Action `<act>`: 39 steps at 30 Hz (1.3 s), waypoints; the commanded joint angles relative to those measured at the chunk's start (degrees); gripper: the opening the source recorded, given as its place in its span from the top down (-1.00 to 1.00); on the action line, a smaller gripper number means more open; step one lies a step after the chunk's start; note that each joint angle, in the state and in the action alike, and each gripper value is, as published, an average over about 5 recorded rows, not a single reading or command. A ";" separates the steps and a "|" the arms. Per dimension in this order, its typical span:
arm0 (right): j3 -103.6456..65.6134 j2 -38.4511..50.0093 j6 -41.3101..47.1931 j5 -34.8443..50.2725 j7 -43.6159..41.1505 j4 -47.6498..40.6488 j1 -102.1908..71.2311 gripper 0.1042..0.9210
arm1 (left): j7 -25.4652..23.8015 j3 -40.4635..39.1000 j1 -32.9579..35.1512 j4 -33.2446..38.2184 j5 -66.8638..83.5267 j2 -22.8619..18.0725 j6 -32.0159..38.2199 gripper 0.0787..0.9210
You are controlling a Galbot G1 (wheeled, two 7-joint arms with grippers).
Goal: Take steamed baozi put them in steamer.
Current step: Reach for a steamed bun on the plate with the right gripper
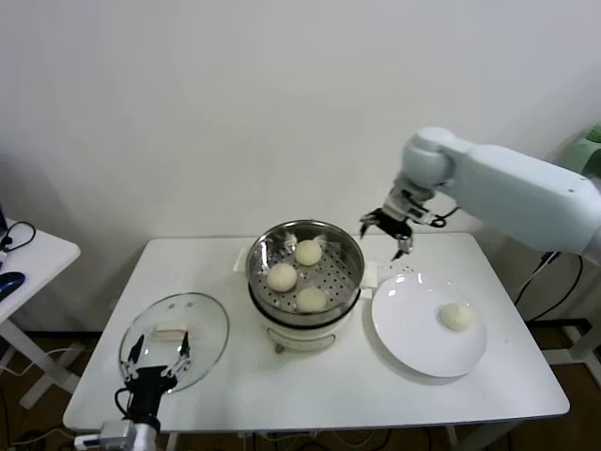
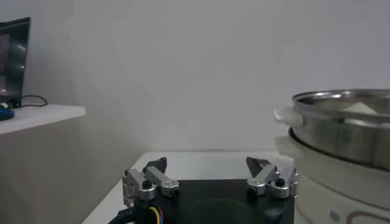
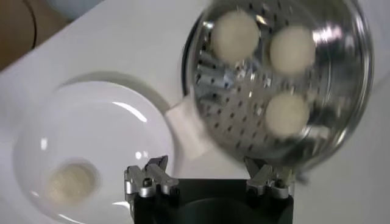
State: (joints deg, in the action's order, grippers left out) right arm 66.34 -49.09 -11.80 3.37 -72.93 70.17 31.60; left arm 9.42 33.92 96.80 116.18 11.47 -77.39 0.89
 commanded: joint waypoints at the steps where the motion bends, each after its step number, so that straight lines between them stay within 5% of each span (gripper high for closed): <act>1: -1.61 14.40 10.69 8.99 -2.39 -8.03 -4.62 -0.76 | 0.01 0.07 -0.79 0.75 0.42 -0.16 -0.38 -0.77; 13: -15.91 17.75 5.15 -11.76 0.35 -8.34 -25.22 -0.76 | -2.56 0.05 0.58 0.62 -1.82 -0.53 0.37 -0.77; 39: -26.14 4.68 4.72 -15.39 7.80 -19.37 -35.58 -0.76 | -2.83 1.51 2.09 -0.56 -2.18 -2.09 0.46 -0.77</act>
State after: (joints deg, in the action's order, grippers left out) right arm 42.75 -40.19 -6.89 -9.85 -66.37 54.35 -0.97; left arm 6.70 35.18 98.85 115.97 9.36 -79.26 1.53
